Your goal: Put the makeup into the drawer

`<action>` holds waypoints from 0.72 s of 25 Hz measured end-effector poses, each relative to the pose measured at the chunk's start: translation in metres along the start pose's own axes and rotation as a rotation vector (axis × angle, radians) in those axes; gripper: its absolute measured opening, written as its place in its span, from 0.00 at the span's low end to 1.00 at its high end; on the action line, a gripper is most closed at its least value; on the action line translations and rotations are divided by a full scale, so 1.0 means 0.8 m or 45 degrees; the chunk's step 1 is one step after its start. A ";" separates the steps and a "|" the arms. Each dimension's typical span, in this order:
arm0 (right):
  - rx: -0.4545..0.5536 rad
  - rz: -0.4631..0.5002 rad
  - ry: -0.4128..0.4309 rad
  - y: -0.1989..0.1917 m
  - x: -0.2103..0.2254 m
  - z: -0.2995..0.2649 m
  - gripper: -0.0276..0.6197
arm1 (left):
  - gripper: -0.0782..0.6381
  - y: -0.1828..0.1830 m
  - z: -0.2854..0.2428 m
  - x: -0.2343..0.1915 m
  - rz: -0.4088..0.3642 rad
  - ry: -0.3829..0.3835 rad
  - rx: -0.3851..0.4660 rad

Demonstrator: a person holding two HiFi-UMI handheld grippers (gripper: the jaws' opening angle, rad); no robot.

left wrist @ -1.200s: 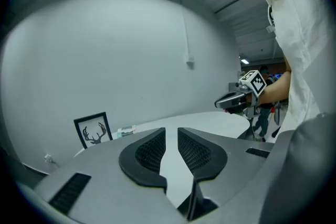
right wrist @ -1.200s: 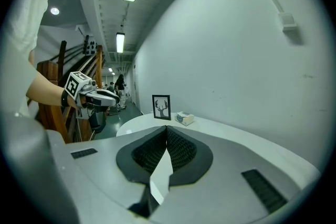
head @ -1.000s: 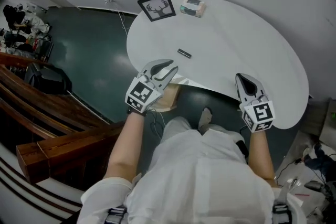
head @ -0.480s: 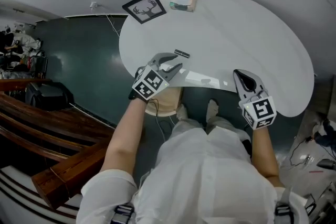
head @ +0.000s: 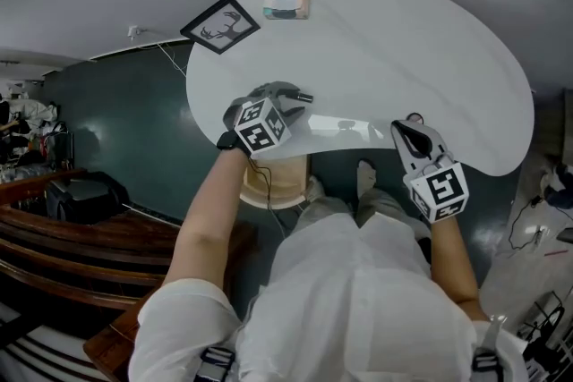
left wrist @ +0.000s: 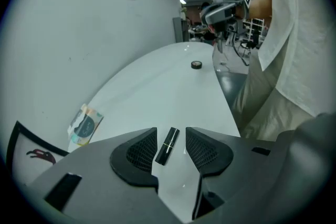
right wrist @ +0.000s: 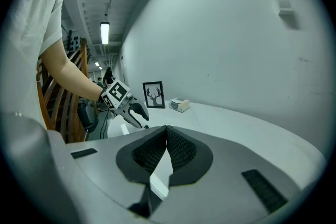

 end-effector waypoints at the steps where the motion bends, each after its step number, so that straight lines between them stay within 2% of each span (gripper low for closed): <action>1: -0.006 -0.006 -0.008 -0.001 -0.001 0.000 0.06 | 0.35 -0.003 -0.007 0.000 -0.043 -0.019 -0.029; 4: -0.018 -0.032 -0.033 -0.005 0.000 0.000 0.06 | 0.35 -0.012 -0.027 -0.002 -0.147 -0.055 -0.096; 8: -0.038 -0.043 -0.062 -0.010 0.000 -0.001 0.06 | 0.35 -0.019 -0.046 -0.005 -0.225 -0.092 -0.150; 12: -0.049 -0.052 -0.084 -0.011 0.001 0.002 0.06 | 0.33 -0.028 -0.062 -0.007 -0.308 -0.088 -0.215; 18: -0.067 -0.059 -0.104 -0.016 0.002 0.001 0.06 | 0.30 -0.032 -0.073 -0.007 -0.312 -0.102 -0.247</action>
Point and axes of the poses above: the fingertips, and each gripper's own axes: z backward along the fingers, x to its right, y out of its top, the point moved 2 cm from there along z, backward along the fingers, and after that the axes turned 5 degrees about -x, right-handed, at the moved point
